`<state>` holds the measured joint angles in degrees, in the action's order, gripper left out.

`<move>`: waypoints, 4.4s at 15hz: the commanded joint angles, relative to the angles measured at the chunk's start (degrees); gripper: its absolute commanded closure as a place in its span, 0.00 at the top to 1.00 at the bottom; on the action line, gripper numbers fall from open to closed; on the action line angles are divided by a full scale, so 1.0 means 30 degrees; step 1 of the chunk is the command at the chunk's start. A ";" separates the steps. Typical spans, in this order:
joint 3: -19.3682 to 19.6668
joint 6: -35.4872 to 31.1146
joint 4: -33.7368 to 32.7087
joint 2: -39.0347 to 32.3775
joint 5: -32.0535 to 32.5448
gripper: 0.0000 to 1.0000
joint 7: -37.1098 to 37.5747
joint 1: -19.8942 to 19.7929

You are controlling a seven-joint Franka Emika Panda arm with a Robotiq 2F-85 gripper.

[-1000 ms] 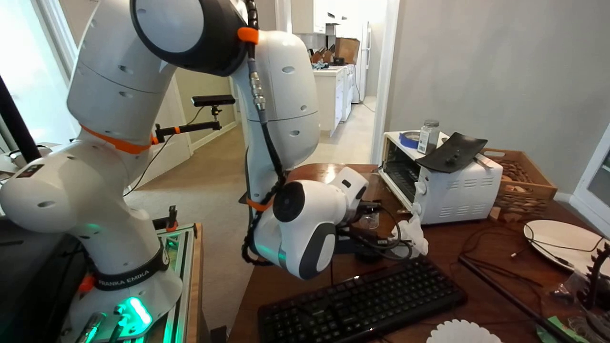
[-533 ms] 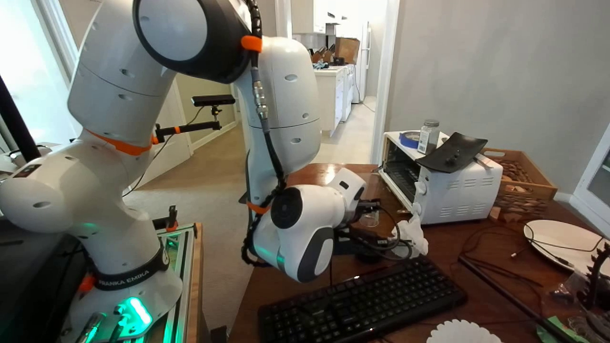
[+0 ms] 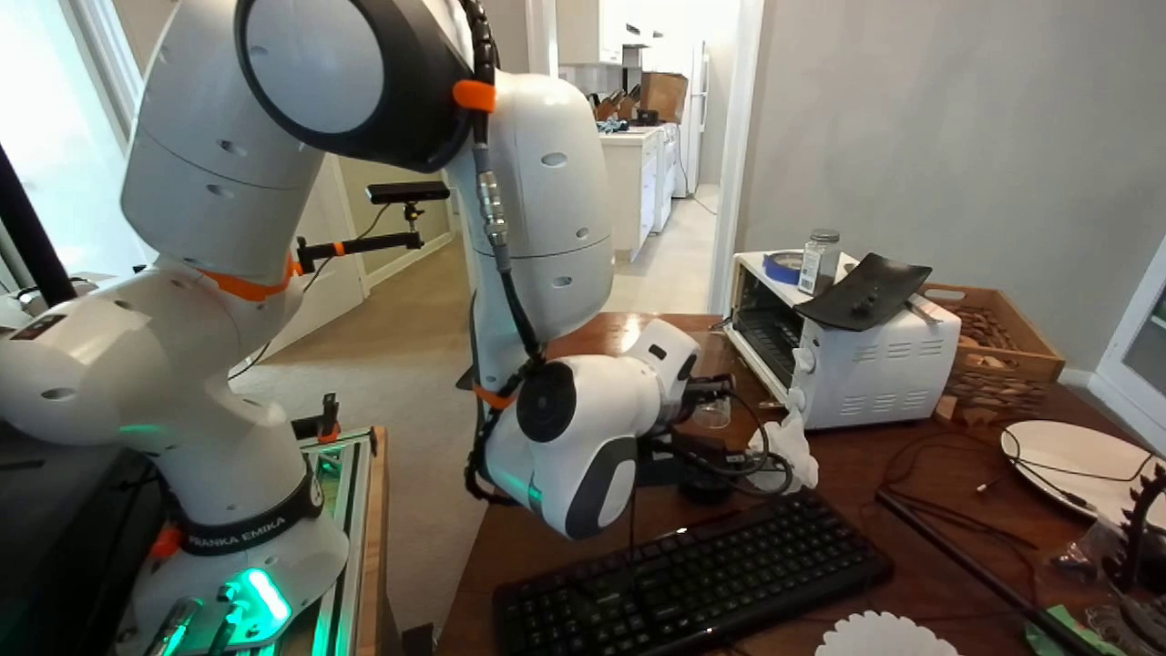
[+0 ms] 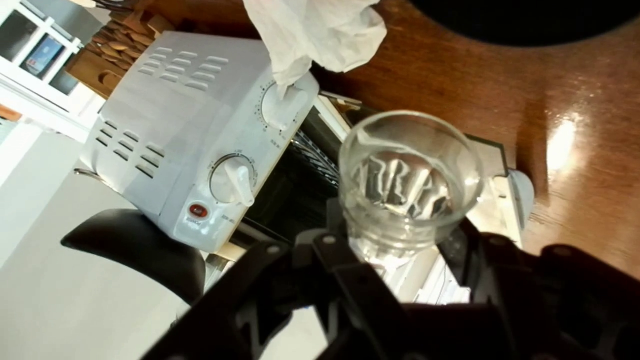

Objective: Pour the contents in the cup into the black item

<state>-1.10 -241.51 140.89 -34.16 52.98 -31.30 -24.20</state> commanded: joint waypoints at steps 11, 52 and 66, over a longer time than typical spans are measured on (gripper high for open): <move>-0.3305 -0.0325 0.0749 -0.1623 -0.0334 0.23 -0.2773 -0.4792; 0.0114 3.4732 0.5188 1.2911 -0.5693 0.23 -0.1213 0.8683; -0.0968 5.1078 -0.1863 1.3667 -0.5856 0.48 -0.6282 0.9706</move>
<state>-4.43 -88.37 135.35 6.91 35.43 -50.21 4.47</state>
